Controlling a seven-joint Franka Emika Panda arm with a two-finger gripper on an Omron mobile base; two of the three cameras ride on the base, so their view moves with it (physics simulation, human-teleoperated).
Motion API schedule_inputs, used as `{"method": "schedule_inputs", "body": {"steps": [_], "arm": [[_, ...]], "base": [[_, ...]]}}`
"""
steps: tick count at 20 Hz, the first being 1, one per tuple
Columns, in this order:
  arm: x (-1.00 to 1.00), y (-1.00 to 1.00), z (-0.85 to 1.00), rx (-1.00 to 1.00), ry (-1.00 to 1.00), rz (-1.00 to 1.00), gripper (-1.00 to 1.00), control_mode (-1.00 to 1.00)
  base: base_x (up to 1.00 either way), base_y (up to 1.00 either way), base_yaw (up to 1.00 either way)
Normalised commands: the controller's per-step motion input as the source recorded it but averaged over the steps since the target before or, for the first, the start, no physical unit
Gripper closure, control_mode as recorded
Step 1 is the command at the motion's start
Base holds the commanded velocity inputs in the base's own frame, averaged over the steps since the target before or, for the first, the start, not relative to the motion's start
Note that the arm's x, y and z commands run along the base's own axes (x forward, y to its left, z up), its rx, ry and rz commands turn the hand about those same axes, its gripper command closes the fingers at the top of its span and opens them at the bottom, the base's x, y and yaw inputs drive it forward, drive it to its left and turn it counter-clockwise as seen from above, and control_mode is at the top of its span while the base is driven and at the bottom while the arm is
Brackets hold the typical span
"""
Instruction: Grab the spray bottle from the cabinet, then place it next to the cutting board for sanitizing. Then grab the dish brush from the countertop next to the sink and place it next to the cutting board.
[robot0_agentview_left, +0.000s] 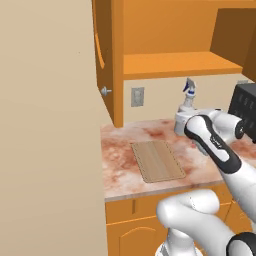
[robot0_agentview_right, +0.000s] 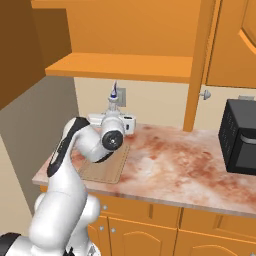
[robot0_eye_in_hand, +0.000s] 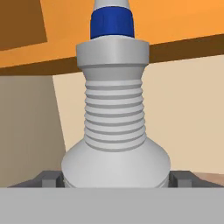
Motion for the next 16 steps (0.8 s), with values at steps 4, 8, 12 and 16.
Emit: {"method": "schedule_inputs", "body": {"steps": [4,8,12,16], "arm": [[0.28,-0.48,-0.49,0.0,0.0,0.11,1.0,-1.0],[0.2,-0.22,-0.55,-0.06,0.0,0.11,1.0,-1.0],[0.07,-0.36,-0.27,-0.02,0.0,0.04,1.0,-1.0],[0.06,-0.42,-0.2,0.0,0.05,0.03,1.0,-1.0]], "base": [[0.0,0.0,0.0],[0.0,0.0,0.0],[0.0,0.0,0.0],[0.0,0.0,0.0]]}}
